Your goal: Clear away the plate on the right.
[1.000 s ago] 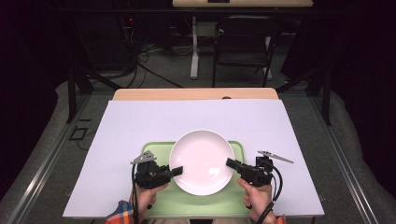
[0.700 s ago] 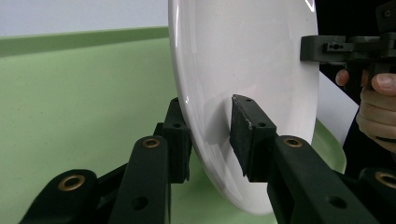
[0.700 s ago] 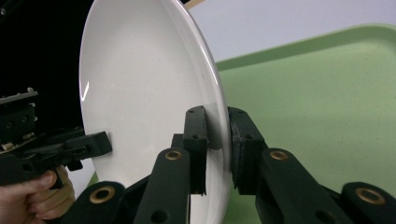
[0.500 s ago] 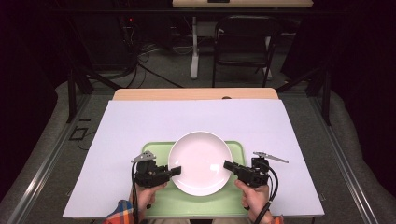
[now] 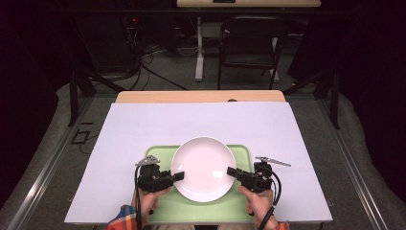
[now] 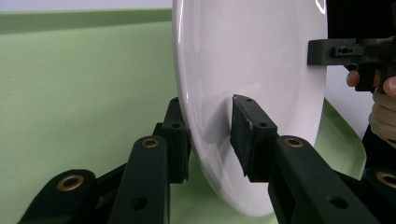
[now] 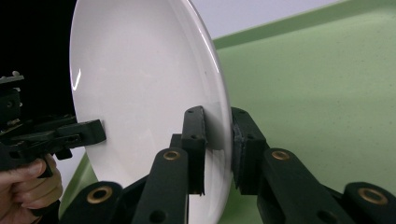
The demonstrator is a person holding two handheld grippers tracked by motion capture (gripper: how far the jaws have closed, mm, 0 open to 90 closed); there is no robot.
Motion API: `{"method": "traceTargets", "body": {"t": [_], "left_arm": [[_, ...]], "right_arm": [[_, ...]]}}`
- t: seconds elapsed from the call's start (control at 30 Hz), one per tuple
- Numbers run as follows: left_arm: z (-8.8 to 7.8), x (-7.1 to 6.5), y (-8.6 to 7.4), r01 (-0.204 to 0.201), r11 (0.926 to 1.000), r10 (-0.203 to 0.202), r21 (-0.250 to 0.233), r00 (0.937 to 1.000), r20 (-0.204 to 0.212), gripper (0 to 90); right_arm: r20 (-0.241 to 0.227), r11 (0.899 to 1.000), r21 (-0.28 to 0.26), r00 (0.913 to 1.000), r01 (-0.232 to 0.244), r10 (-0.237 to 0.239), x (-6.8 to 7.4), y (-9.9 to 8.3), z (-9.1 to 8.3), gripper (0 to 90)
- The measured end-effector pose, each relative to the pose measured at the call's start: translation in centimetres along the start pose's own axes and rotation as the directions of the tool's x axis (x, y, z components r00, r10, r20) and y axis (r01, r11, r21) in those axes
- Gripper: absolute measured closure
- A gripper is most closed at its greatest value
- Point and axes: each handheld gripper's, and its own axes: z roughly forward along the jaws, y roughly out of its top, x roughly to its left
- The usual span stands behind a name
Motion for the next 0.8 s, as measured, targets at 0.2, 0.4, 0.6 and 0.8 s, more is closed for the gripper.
{"method": "traceTargets", "body": {"t": [0.2,0.4,0.6,0.8], "left_arm": [[0.1,0.2,0.0,0.005,0.9998,-0.004,0.018,0.9997,-0.022,67.7],[0.2,0.4,0.0,0.011,0.9994,-0.009,0.033,0.9995,-0.03,67.4],[0.3,0.4,0.0,0.007,0.9987,-0.005,0.051,0.9991,-0.043,66.4],[0.3,0.4,0.0,0.002,0.9984,0.001,0.057,0.9984,-0.057,65.3]], "right_arm": [[0.023,1.0,0.02,0.9996,0.014,-0.015,0.1,-0.3,0.6,76.6],[0.035,0.999,0.037,0.9989,0.029,-0.03,0.1,-0.4,1.0,76.2],[0.046,0.998,0.048,0.9982,0.037,-0.039,0.1,-0.4,1.3,75.2],[0.044,0.996,0.061,0.9972,0.058,-0.061,-0.1,-0.4,1.6,74.0]]}}
